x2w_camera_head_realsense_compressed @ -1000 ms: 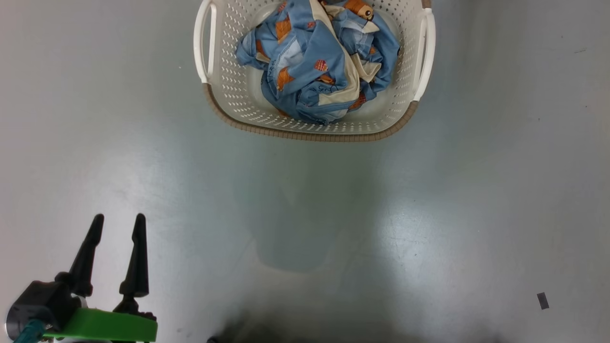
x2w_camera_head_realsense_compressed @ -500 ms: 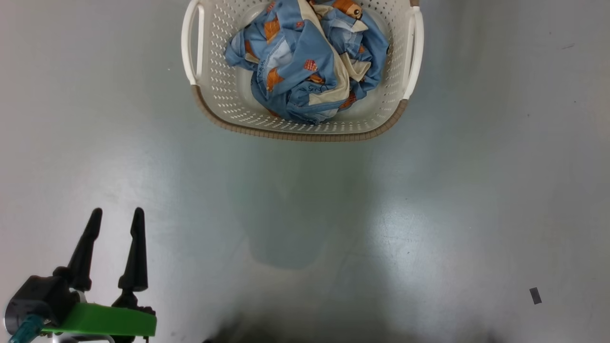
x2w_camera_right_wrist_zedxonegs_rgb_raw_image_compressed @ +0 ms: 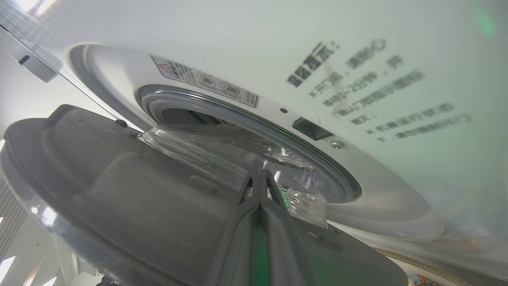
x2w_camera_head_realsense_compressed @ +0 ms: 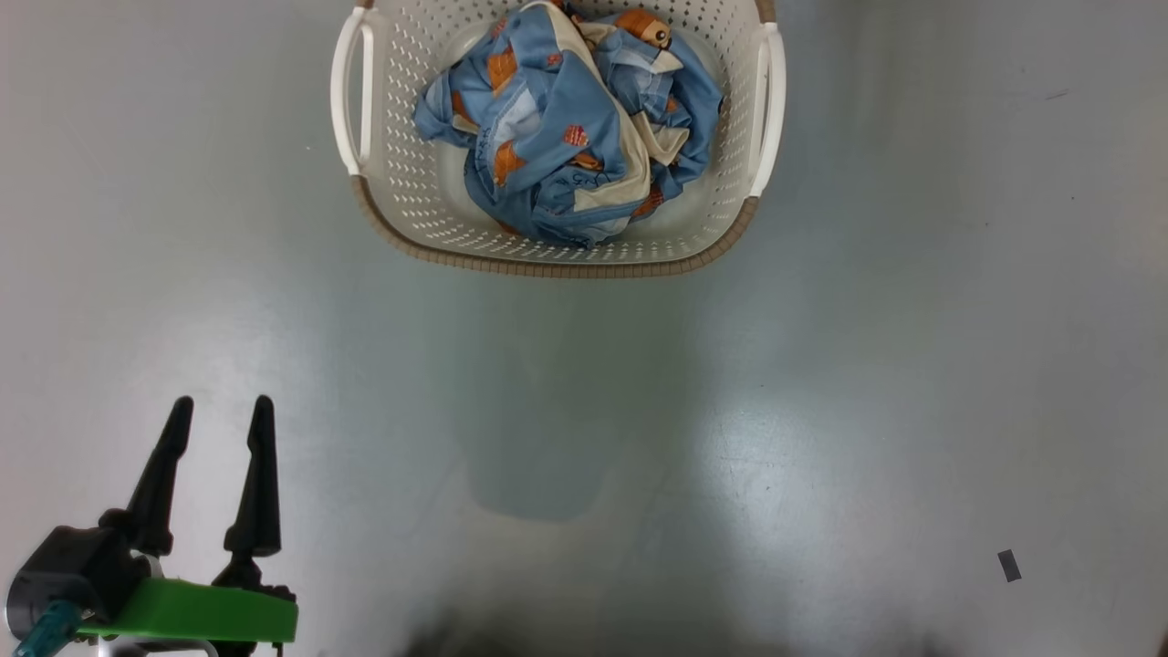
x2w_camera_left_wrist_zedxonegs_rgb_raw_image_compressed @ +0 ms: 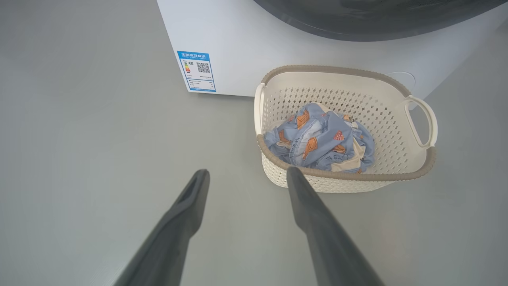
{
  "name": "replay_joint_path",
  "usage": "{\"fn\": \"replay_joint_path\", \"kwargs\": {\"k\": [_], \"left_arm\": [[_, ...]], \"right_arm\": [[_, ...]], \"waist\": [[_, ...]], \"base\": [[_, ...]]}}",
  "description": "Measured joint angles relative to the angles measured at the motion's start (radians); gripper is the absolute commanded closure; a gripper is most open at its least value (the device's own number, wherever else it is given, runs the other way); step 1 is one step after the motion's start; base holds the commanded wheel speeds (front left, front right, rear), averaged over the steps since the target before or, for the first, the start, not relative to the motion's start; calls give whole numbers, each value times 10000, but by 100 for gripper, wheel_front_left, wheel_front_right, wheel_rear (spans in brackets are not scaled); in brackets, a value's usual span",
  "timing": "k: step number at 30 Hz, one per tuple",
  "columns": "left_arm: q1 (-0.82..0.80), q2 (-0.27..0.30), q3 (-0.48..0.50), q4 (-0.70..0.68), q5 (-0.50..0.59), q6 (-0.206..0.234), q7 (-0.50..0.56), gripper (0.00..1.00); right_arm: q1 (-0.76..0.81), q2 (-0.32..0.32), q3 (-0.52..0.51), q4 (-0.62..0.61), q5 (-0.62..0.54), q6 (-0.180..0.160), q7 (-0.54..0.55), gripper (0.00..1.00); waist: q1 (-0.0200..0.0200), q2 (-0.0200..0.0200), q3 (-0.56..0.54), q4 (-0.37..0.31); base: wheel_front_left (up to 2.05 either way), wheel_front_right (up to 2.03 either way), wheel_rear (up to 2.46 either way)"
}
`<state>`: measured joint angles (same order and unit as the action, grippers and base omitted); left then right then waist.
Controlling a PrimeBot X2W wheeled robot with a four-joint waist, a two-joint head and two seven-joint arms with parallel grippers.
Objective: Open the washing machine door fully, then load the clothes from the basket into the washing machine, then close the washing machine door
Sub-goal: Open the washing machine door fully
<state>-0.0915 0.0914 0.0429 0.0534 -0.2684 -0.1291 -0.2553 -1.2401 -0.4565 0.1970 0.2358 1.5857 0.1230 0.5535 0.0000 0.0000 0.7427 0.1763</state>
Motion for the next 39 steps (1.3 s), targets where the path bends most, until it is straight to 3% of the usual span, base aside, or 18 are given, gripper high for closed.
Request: {"fn": "replay_joint_path", "kwargs": {"k": [6,12,25,39], "left_arm": [[-46,-2,-35,88,0,0,0,0],[-201,-31,-84,203,-2,0,0,0],[-200,-198,-79,554,-2,0,0,0],[-67,-483,-81,853,-17,0,0,0]], "right_arm": [[139,90,268,-138,0,-2,263,100],[243,708,851,-468,0,4,621,100],[1370,802,1091,-637,117,4,926,100],[3363,1319,1390,-780,222,4,1097,100]], "waist": [[0,0,-154,-60],[0,0,-377,-97],[0,0,-1232,-120],[0,0,-2870,39]], "base": [[0,0,0],[0,0,0],[0,0,0],[0,0,0]]}}
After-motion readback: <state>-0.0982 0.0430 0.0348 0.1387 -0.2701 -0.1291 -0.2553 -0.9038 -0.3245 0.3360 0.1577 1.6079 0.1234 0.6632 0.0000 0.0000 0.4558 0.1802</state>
